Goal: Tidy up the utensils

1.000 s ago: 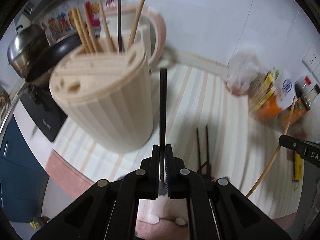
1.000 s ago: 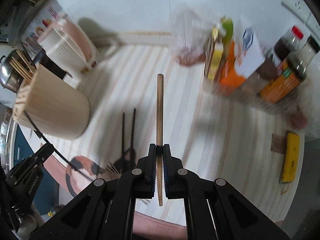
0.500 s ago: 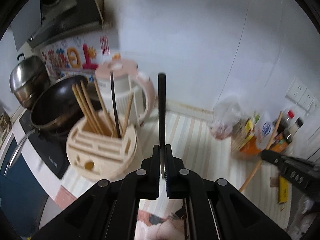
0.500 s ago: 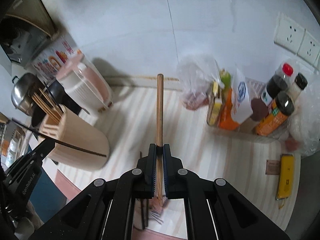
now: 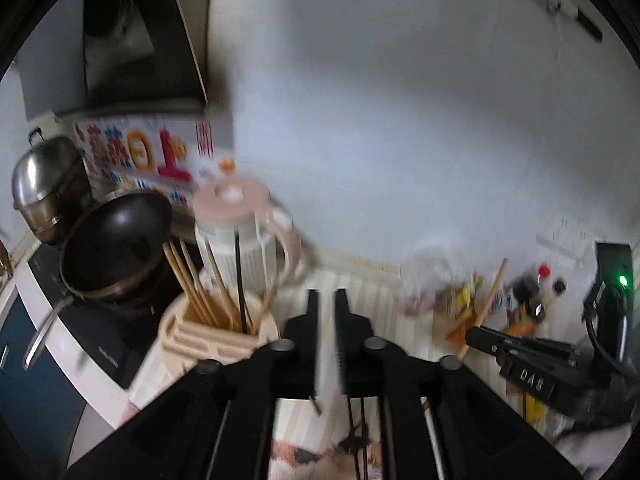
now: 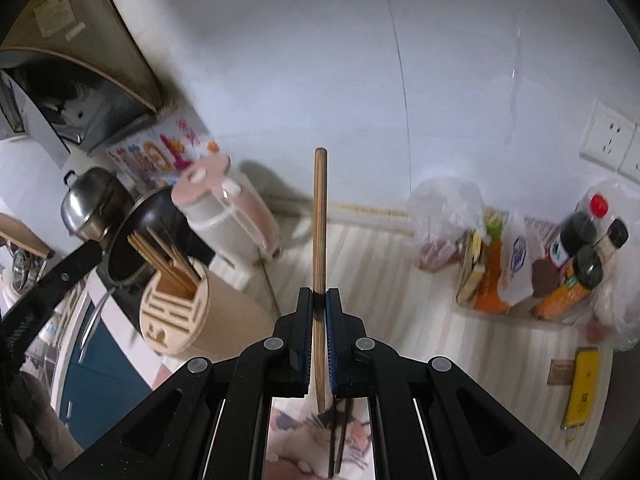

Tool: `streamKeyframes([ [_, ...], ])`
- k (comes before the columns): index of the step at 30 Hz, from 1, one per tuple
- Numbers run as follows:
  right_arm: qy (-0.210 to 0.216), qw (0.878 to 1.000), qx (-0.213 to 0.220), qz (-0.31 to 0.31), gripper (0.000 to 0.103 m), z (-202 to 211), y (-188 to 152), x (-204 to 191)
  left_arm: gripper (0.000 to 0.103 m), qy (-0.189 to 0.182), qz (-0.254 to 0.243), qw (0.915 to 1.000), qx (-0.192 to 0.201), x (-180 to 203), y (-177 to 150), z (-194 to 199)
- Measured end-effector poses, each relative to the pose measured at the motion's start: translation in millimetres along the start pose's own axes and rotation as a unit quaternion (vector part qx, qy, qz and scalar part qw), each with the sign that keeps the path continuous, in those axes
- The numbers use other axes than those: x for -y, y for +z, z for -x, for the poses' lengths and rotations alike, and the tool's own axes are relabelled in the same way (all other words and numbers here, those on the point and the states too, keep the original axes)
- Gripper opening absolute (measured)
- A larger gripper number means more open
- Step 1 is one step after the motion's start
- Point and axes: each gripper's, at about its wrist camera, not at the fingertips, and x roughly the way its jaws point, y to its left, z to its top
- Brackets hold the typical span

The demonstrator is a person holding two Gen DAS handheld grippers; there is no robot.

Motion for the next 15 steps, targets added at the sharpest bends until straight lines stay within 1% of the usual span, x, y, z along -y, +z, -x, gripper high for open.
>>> streamKeyframes([
  [1, 0.002, 1.000, -0.023, -0.005, 0.006, -10, -7, 8, 0.046, -0.001, 0.000, 0.9999, -0.013, -1, -9, -7],
  [2, 0.000, 0.999, -0.047, -0.010, 0.006, -21, -14, 18, 0.056, 0.000, 0.002, 0.9996, -0.028, -3, -22, -17],
  [3, -0.003, 0.998, -0.068, -0.007, 0.006, -31, -21, 24, 0.060, 0.001, 0.008, 0.9990, -0.043, -5, -39, -30],
  [4, -0.010, 0.995, -0.103, -0.008, 0.006, -48, -32, 36, 0.060, 0.001, 0.011, 0.9982, -0.059, -5, -53, -42],
  [5, -0.015, 0.992, -0.122, -0.011, 0.006, -58, -39, 43, 0.060, 0.003, 0.011, 0.9958, -0.090, -3, -75, -63],
  [6, -0.026, 0.987, -0.160, -0.013, 0.006, -79, -52, 56, 0.060, 0.006, 0.013, 0.9930, -0.117, -2, -92, -80],
  [7, -0.034, 0.982, -0.183, -0.019, 0.006, -93, -62, 66, 0.060, 0.002, 0.018, 0.9896, -0.143, 1, -108, -97],
  [8, -0.045, 0.975, -0.215, -0.026, 0.006, -113, -75, 78, 0.060, -0.002, 0.021, 0.9866, -0.162, 4, -119, -109],
  [9, -0.053, 0.970, -0.235, -0.029, 0.006, -125, -83, 85, 0.060, -0.005, 0.025, 0.9799, -0.198, 9, -140, -133],
  [10, -0.066, 0.964, -0.257, -0.037, 0.006, -142, -95, 96, 0.060, -0.010, 0.027, 0.9764, -0.214, 12, -150, -144],
  [11, -0.080, 0.957, -0.275, -0.040, 0.006, -157, -106, 106, 0.059, -0.014, 0.027, 0.9699, -0.242, 19, -167, -165],
  [12, -0.088, 0.954, -0.282, -0.044, 0.006, -165, -114, 110, 0.058, -0.011, 0.024, 0.9650, -0.261, 26, -178, -179],
  [13, -0.096, 0.950, -0.292, -0.055, 0.006, -176, -123, 119, 0.057, -0.012, 0.021, 0.9610, -0.275, 30, -187, -191],
  [15, -0.103, 0.946, -0.302, -0.067, 0.006, -187, -132, 130, 0.057, -0.001, 0.014, 0.9562, -0.292, 36, -199, -209],
])
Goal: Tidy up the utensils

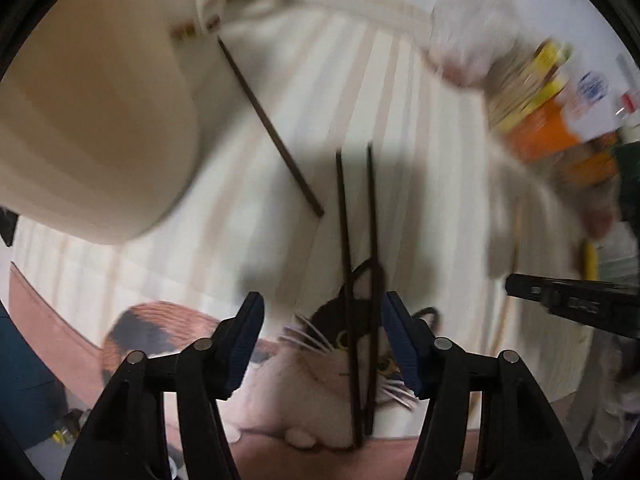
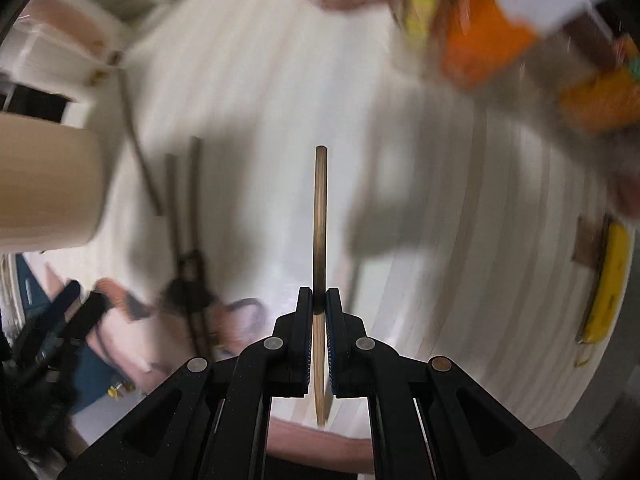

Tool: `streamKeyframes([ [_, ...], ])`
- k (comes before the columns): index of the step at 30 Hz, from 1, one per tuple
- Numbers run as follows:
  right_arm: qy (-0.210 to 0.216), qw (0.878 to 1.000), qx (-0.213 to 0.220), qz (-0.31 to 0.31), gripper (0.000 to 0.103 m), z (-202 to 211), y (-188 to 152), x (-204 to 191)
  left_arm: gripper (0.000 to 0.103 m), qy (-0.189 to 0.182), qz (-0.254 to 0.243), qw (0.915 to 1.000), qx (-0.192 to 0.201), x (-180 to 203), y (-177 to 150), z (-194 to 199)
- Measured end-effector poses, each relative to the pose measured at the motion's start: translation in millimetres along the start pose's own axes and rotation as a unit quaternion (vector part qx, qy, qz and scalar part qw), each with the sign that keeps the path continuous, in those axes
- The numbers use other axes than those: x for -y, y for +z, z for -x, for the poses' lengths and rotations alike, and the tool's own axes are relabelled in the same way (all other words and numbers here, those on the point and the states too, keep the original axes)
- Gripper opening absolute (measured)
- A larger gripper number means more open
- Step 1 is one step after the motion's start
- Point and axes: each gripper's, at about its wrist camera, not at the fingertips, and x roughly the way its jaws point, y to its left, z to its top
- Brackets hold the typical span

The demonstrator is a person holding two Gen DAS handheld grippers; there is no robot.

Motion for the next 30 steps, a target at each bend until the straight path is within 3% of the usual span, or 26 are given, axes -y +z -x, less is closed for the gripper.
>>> streamKeyframes([
  [2, 0.002, 1.000, -0.005, -0.012, 0.007, -14, -2, 7, 0.054, 0.008, -0.003, 0.9999, -0.015, 3, 3, -15],
  [4, 0.002, 1.000, -0.011, -0.023, 0.007, -22, -4, 14, 0.030, 0.025, -0.011, 0.9993, -0.026, 4, 5, -28],
  [5, 0.001, 1.000, -0.013, -0.025, 0.008, -24, -6, 16, 0.025, 0.028, -0.012, 0.9995, -0.007, 3, 6, -26],
  [6, 0.000, 1.000, -0.015, -0.024, 0.013, -26, -8, 16, 0.013, 0.050, -0.022, 0.9984, -0.013, 5, 8, -30],
  [7, -0.002, 1.000, -0.017, -0.022, 0.025, -29, -11, 17, 0.002, 0.062, -0.036, 0.9974, -0.007, 9, 8, -30],
  [9, -0.007, 1.000, -0.016, -0.022, 0.036, -33, -20, 19, 0.000, 0.064, -0.045, 0.9969, -0.006, 11, 8, -31],
  [12, -0.014, 1.000, -0.017, -0.019, 0.036, -40, -33, 18, 0.000, 0.063, -0.036, 0.9973, -0.012, 4, 3, -29],
  [17, -0.017, 0.999, -0.001, -0.029, 0.036, -41, -44, 18, 0.004, -0.047, 0.024, 0.9983, -0.025, -8, -2, -21],
  [19, -0.014, 0.999, 0.002, -0.032, 0.036, -41, -48, 20, 0.017, -0.063, 0.038, 0.9967, -0.034, -5, 3, -23],
  [21, -0.012, 0.999, 0.003, -0.033, 0.036, -41, -48, 18, 0.023, -0.049, 0.027, 0.9977, -0.039, 10, 7, -31],
  [24, -0.020, 0.999, 0.001, -0.027, 0.036, -43, -54, 19, 0.021, -0.006, -0.014, 0.9995, -0.030, 26, 15, -33],
  [26, -0.036, 0.999, 0.000, -0.014, 0.036, -39, -49, 18, 0.011, 0.034, -0.049, 0.9979, -0.024, 40, 13, -36],
  [27, -0.045, 0.999, 0.002, -0.010, 0.033, -37, -44, 17, 0.005, 0.054, -0.063, 0.9964, -0.020, 43, 11, -37],
  [29, -0.061, 0.998, 0.009, -0.011, 0.021, -36, -45, 17, 0.003, 0.053, -0.060, 0.9965, -0.022, 41, 10, -37],
  [30, -0.063, 0.998, 0.011, -0.012, 0.010, -36, -47, 18, 0.003, 0.061, -0.058, 0.9961, -0.027, 35, 6, -35],
])
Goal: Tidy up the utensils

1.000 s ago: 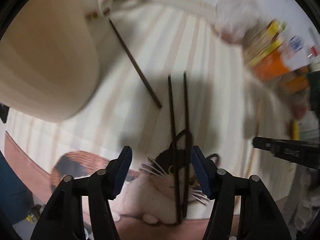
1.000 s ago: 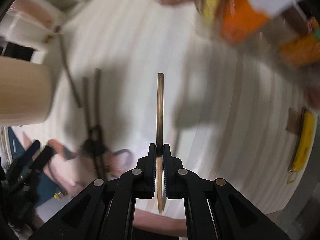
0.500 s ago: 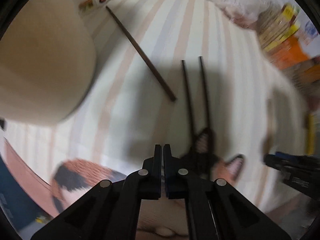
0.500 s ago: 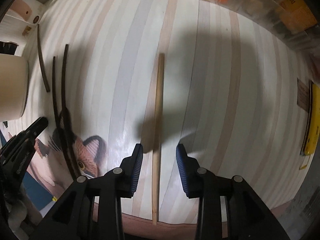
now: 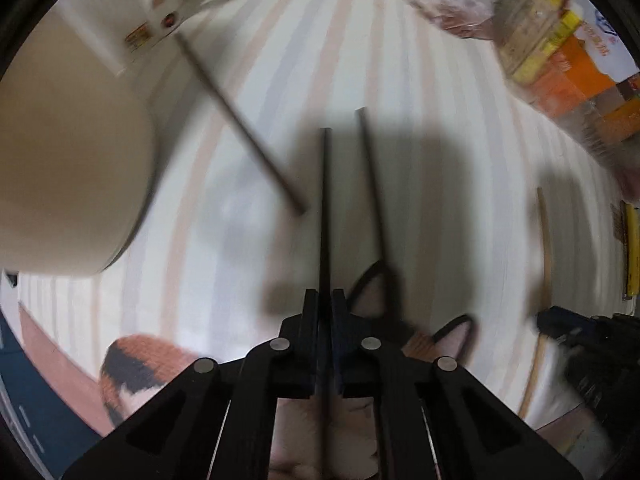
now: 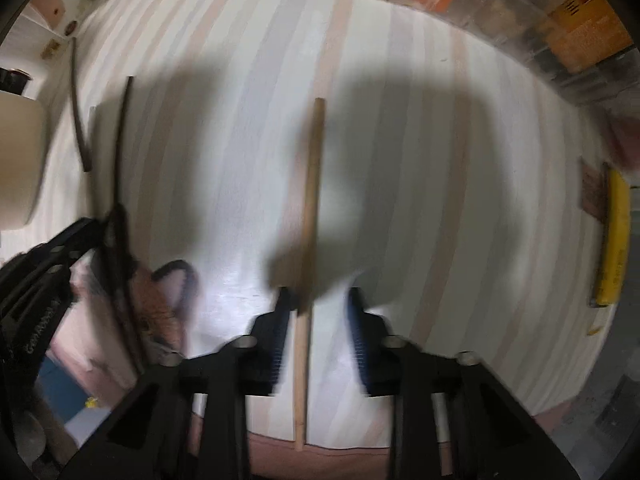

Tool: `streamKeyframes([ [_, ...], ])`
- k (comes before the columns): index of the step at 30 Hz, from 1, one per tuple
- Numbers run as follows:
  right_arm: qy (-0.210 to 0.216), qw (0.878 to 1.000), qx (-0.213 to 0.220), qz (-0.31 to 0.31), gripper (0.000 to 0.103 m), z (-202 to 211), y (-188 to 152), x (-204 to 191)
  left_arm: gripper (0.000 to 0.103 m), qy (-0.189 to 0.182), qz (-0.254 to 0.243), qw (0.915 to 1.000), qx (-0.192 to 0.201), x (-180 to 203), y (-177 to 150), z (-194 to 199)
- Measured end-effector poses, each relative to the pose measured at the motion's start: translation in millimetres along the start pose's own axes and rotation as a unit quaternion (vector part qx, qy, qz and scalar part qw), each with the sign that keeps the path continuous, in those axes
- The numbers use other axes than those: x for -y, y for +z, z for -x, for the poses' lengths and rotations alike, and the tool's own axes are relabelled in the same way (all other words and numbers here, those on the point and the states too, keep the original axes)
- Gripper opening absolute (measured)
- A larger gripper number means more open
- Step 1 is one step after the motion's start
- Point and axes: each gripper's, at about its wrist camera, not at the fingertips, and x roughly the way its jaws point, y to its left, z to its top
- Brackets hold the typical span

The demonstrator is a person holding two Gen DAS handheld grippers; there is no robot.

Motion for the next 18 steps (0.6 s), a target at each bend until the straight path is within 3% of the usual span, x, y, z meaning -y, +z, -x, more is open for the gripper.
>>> streamKeyframes([
  [3, 0.004, 1.000, -0.012, 0.019, 0.008, -2, -12, -1, 0.004, -0.002, -0.009, 0.9998, -0.017, -18, -24, 5],
  [6, -0.009, 0.999, -0.016, 0.046, 0.008, -3, -29, -5, 0.004, -0.013, 0.013, 0.9995, -0.025, -31, -38, 7],
  [7, -0.011, 0.999, -0.015, 0.047, 0.008, -3, -31, -6, 0.009, -0.019, 0.018, 0.9994, -0.023, -36, -38, 7],
  [13, -0.019, 0.999, -0.032, 0.039, 0.009, -5, -25, -9, 0.009, -0.002, 0.010, 0.9998, -0.016, -30, -25, 6],
  [18, -0.004, 0.999, -0.038, 0.014, 0.008, -8, -14, -10, 0.003, 0.009, 0.014, 0.9998, -0.005, -22, -21, 5],
])
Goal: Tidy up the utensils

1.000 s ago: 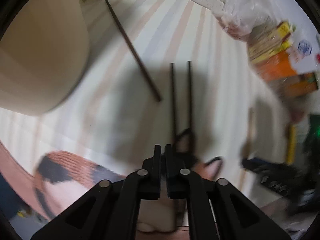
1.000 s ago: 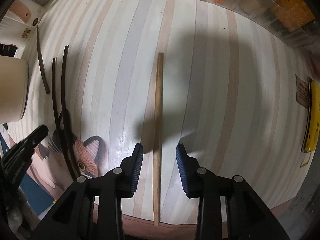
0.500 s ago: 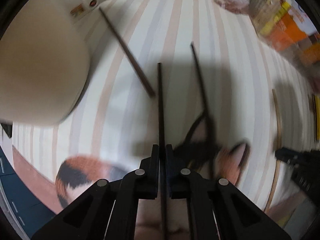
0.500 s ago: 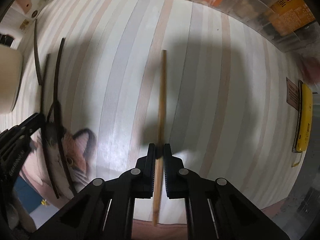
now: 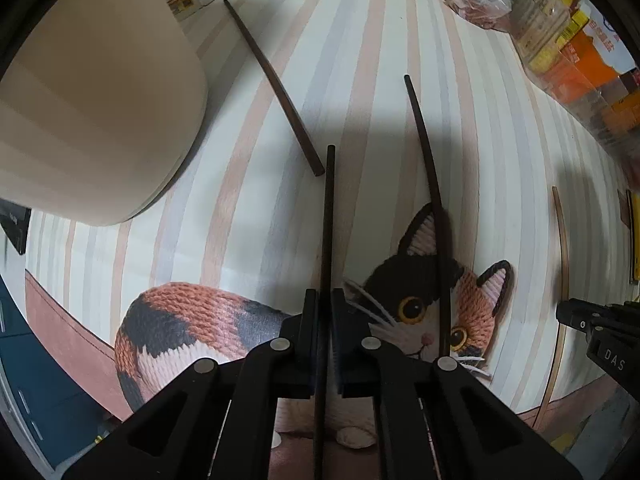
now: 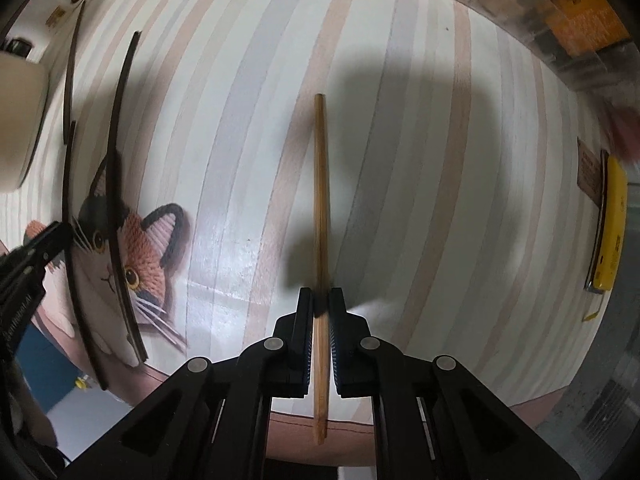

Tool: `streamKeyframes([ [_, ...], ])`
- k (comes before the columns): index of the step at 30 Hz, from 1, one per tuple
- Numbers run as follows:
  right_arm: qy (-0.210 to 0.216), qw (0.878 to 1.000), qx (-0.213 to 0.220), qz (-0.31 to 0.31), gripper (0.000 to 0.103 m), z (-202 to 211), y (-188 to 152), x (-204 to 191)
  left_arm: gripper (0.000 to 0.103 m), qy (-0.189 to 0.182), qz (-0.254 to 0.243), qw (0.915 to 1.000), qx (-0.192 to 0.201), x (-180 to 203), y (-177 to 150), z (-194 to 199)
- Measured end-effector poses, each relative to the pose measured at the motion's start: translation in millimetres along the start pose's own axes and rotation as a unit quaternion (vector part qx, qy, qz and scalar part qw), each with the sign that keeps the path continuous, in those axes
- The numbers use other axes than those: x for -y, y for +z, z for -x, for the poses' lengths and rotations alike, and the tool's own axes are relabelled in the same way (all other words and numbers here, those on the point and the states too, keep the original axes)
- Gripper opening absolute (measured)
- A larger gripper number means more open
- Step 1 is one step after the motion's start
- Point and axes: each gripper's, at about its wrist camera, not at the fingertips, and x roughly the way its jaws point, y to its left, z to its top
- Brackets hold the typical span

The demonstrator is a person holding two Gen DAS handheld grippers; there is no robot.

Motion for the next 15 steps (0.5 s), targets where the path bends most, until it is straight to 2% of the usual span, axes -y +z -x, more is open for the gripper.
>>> streamKeyframes([
  [2, 0.009, 1.000, 0.013, -0.005, 0.008, 2, 0, 5, 0.003, 0.005, -0.009, 0.9994, 0.034, 2, -6, 17],
  [3, 0.017, 1.000, 0.019, -0.012, 0.008, 3, -2, 9, 0.003, 0.002, -0.012, 0.9990, 0.043, 0, -20, 28],
  [7, 0.037, 0.997, 0.062, -0.018, 0.008, 26, -13, 11, 0.003, -0.011, -0.010, 0.9962, 0.086, 2, -26, 65],
  [11, 0.048, 0.991, 0.125, -0.012, 0.007, 64, -22, 7, 0.003, -0.021, 0.013, 0.9899, 0.140, -11, -28, 106],
  [12, 0.050, 0.988, 0.145, -0.009, 0.007, 77, -23, 5, 0.003, -0.020, 0.016, 0.9879, 0.153, -24, -26, 111],
  [15, 0.053, 0.980, 0.191, 0.000, 0.007, 107, -28, 2, 0.003, -0.025, 0.023, 0.9834, 0.178, -30, -27, 137],
])
